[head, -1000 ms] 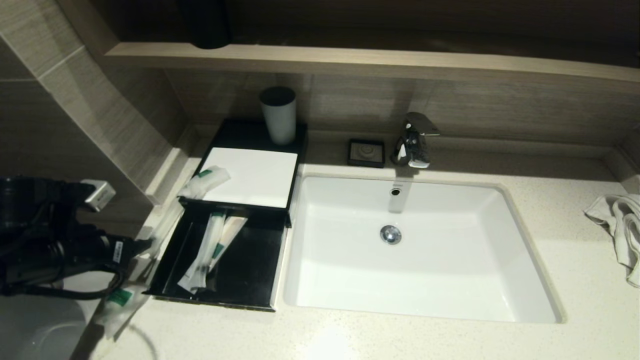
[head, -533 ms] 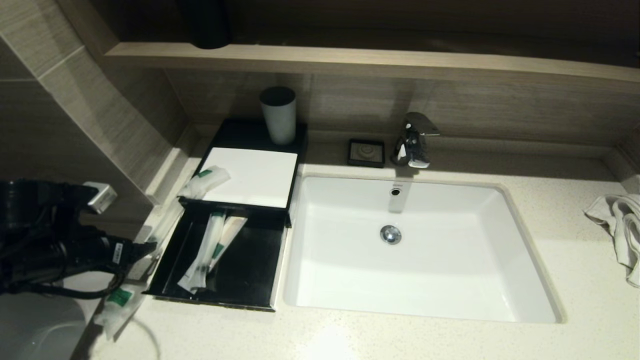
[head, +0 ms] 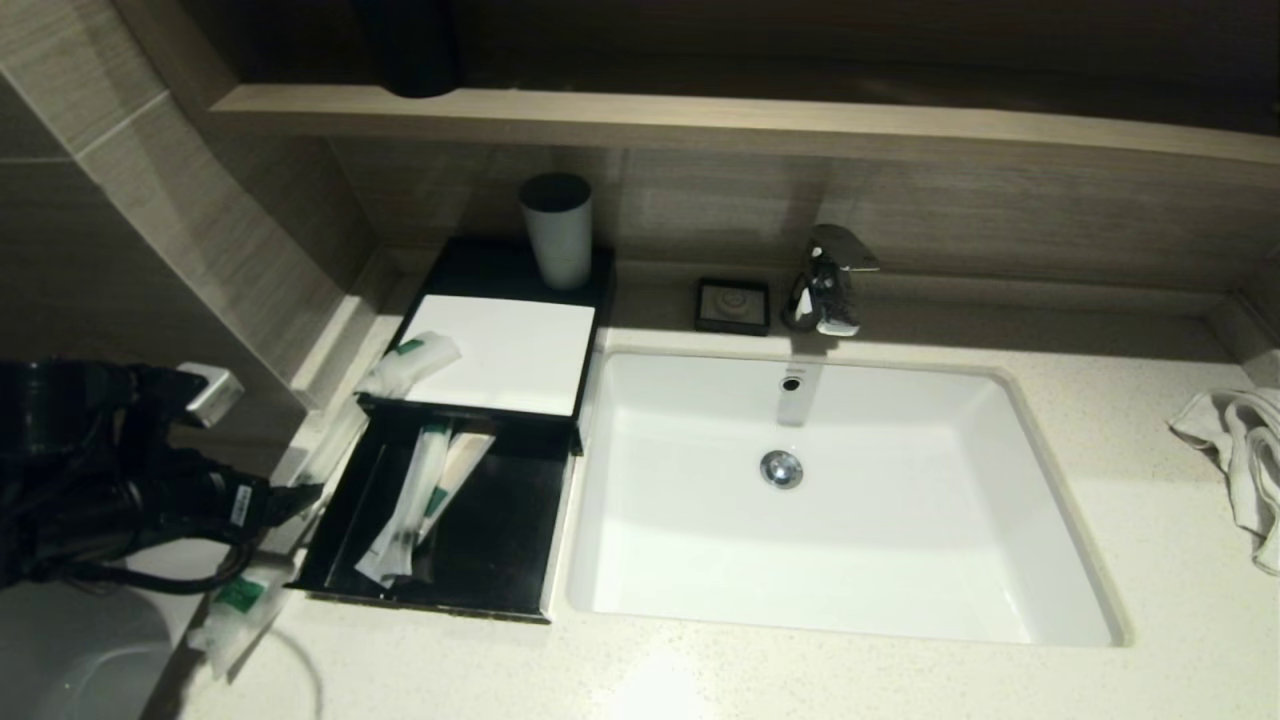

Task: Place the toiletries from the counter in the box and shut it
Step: Pick up the bathroom toiletry

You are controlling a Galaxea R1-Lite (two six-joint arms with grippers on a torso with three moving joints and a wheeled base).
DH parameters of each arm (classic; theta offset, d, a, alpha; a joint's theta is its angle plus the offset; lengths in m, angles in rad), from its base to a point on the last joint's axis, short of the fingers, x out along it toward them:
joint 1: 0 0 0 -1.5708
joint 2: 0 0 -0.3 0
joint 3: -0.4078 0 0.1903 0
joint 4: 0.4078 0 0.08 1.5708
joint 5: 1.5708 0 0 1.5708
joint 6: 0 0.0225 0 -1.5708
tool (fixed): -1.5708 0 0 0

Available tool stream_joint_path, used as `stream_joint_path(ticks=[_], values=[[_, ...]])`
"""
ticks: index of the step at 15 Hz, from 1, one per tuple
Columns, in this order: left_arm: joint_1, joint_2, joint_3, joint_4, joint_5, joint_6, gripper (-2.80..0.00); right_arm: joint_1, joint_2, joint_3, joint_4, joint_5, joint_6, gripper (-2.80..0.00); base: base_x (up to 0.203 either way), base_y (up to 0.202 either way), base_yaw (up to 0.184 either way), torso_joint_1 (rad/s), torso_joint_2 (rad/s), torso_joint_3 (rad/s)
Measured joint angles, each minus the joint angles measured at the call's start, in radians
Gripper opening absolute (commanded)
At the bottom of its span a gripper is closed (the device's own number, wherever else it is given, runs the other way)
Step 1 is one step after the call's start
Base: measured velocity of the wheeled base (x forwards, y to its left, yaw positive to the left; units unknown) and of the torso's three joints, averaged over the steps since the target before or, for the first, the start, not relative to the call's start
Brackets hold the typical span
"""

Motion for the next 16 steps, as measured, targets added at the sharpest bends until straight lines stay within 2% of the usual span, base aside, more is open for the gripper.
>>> stream_joint_path(ticks=[16], values=[[0.001,0.033,-0.001,-0.011,0.004,0.052,0.00,0.000,0.000,0.000,0.000,0.000,0.000,-2.80,0.000,0.000,0.000,0.000,0.00,0.000]])
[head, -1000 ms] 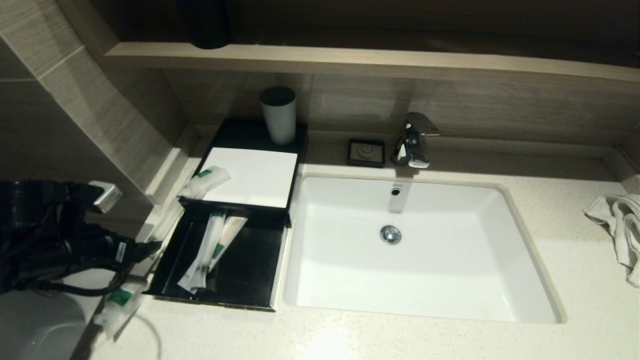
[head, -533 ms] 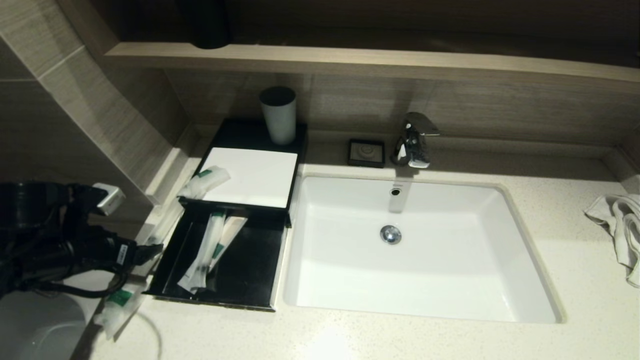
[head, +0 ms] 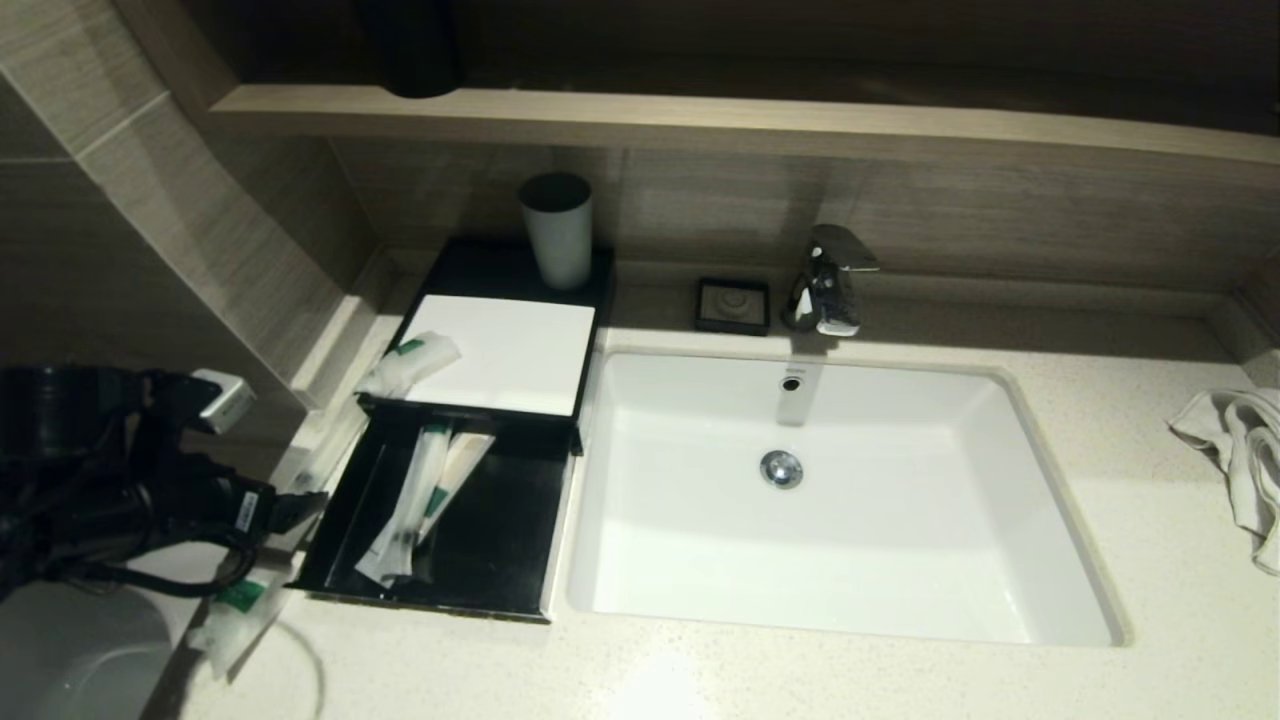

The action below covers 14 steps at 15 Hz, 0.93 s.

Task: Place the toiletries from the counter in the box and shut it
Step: Pick up the bathroom toiletry

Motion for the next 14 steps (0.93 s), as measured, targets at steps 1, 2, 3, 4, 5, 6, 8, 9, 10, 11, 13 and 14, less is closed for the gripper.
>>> stream_joint_path(ticks=[1,2,3,4,5,6,8,9,10,11,13,14], values=[[0.000,0.003,0.000,-0.001,0.000,0.000,0.00,0.000,0.000,0.000,0.000,0.000,0.000,-2.80,0.000,0.000,0.000,0.000,0.00,0.000],[0.000,0.005,0.000,-0.006,0.000,0.000,0.00,0.000,0.000,0.000,0.000,0.000,0.000,-2.80,0.000,0.000,0.000,0.000,0.00,0.000],[0.001,0.009,0.000,-0.012,0.000,0.000,0.00,0.000,0.000,0.000,0.000,0.000,0.000,-2.80,0.000,0.000,0.000,0.000,0.00,0.000],[0.001,0.011,0.000,-0.018,0.000,0.000,-2.80,0.000,0.000,0.000,0.000,0.000,0.000,-2.80,0.000,0.000,0.000,0.000,0.00,0.000],[0.001,0.014,0.002,-0.024,0.000,0.000,-2.80,0.000,0.000,0.000,0.000,0.000,0.000,-2.80,0.000,0.000,0.000,0.000,0.00,0.000],[0.001,0.016,0.002,-0.028,0.000,0.000,-2.80,0.000,0.000,0.000,0.000,0.000,0.000,-2.80,0.000,0.000,0.000,0.000,0.00,0.000],[0.002,0.018,0.003,-0.028,0.000,-0.001,-2.80,0.000,0.000,0.000,0.000,0.000,0.000,-2.80,0.000,0.000,0.000,0.000,0.00,0.000],[0.002,0.018,0.004,-0.028,0.000,0.000,-2.80,0.000,0.000,0.000,0.000,0.000,0.000,-2.80,0.000,0.000,0.000,0.000,0.00,0.000],[0.002,0.018,0.005,-0.028,0.000,0.000,-2.80,0.000,0.000,0.000,0.000,0.000,0.000,-2.80,0.000,0.000,0.000,0.000,0.00,0.000],[0.002,0.018,0.007,-0.028,0.000,0.001,-2.80,0.000,0.000,0.000,0.000,-0.001,0.000,-2.80,0.000,0.000,0.000,0.000,0.00,0.000],[0.002,0.018,0.009,-0.028,-0.001,0.000,-2.80,0.000,0.000,0.000,0.000,0.000,0.000,-2.80,0.000,0.000,0.000,0.000,0.00,0.000],[0.002,0.017,0.010,-0.028,-0.001,0.001,-2.80,0.000,0.000,0.000,0.000,0.000,0.000,-2.80,0.000,0.000,0.000,0.000,0.00,0.000]])
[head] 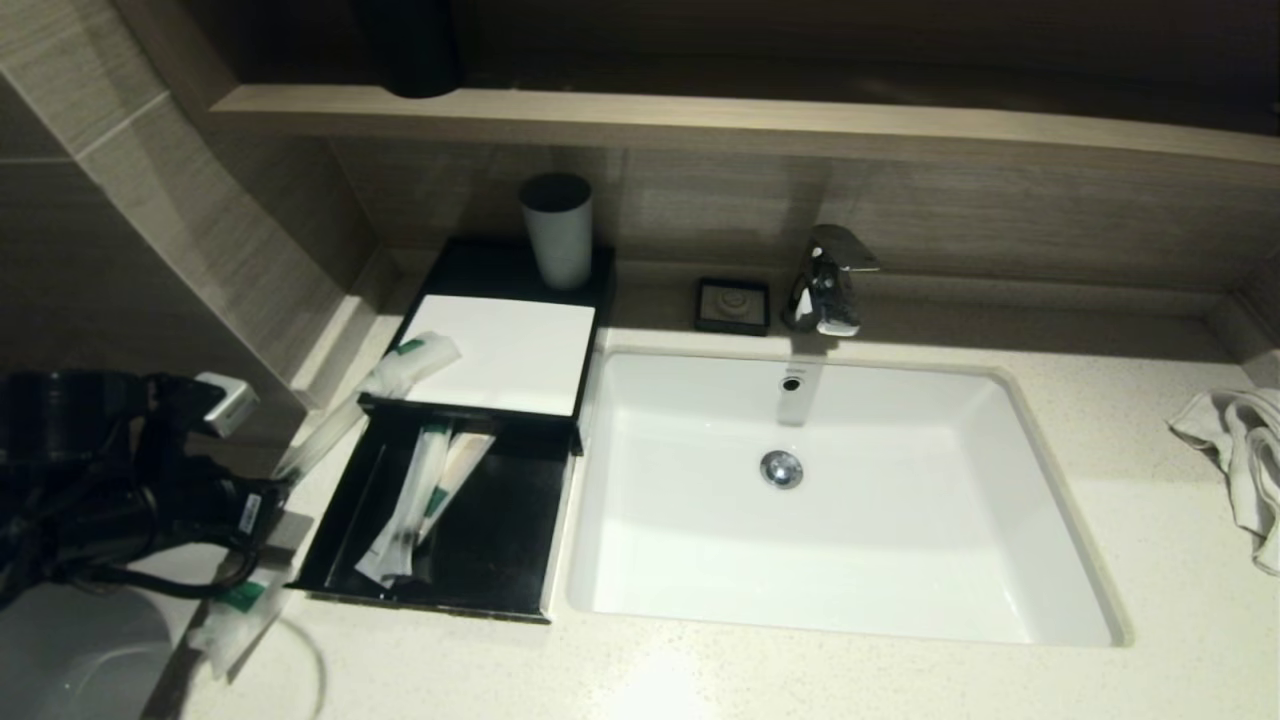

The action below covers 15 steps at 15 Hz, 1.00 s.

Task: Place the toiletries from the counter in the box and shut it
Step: Pick up the bathroom toiletry

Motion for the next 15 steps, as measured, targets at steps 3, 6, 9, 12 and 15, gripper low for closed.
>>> stream_joint_path(ticks=[3,6,9,12,15], values=[[0.000,-0.005,0.015,-0.023,-0.002,-0.001,-2.80,0.000,0.000,0.000,0.000,0.000,0.000,-2.80,0.000,0.000,0.000,0.000,0.00,0.000],[-0.002,-0.010,0.035,-0.067,-0.005,-0.001,-2.80,0.000,0.000,0.000,0.000,0.000,0.000,-2.80,0.000,0.000,0.000,0.000,0.00,0.000],[-0.003,-0.021,0.048,-0.095,-0.007,-0.003,-2.80,0.000,0.000,0.000,0.000,0.000,0.000,-2.80,0.000,0.000,0.000,0.000,0.00,0.000],[-0.007,-0.049,0.047,-0.095,-0.008,-0.014,-2.80,0.000,0.000,0.000,0.000,0.000,0.000,-2.80,0.000,0.000,0.000,0.000,0.00,0.000],[-0.016,-0.088,0.040,-0.089,-0.009,-0.020,-2.80,0.000,0.000,0.000,0.000,0.000,0.000,-2.80,0.000,0.000,0.000,0.000,0.00,0.000]])
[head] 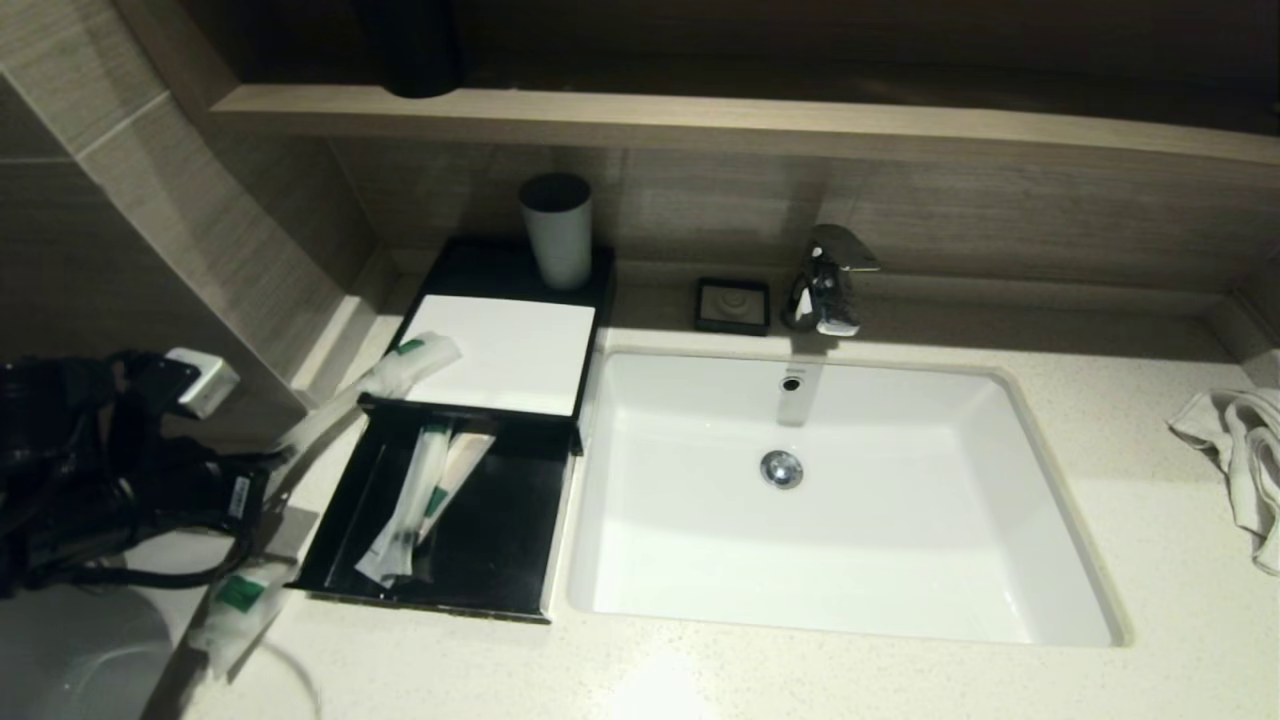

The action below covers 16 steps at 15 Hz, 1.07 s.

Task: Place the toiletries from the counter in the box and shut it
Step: Pick up the bathroom toiletry

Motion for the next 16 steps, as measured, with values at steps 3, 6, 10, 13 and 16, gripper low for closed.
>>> stream_joint_path(ticks=[3,6,10,13,16], values=[[-0.010,-0.033,-0.007,0.008,0.000,-0.013,-2.80,0.000,0.000,0.000,0.000,0.000,0.000,-2.80,0.000,0.000,0.000,0.000,0.00,0.000],[-0.020,-0.063,-0.023,0.028,0.001,-0.034,-2.80,0.000,0.000,0.000,0.000,0.001,0.000,-2.80,0.000,0.000,0.000,0.000,0.00,0.000],[-0.020,-0.104,-0.070,0.087,0.002,-0.067,-2.80,0.000,0.000,0.000,0.000,0.000,0.000,-2.80,0.000,0.000,0.000,0.000,0.00,0.000],[-0.020,-0.128,-0.105,0.114,0.003,-0.090,-2.80,0.000,0.000,0.000,0.000,0.000,0.000,-2.80,0.000,0.000,0.000,0.000,0.00,0.000],[-0.020,-0.153,-0.148,0.165,0.005,-0.132,-2.80,0.000,0.000,0.000,0.000,0.001,0.000,-2.80,0.000,0.000,0.000,0.000,0.00,0.000]])
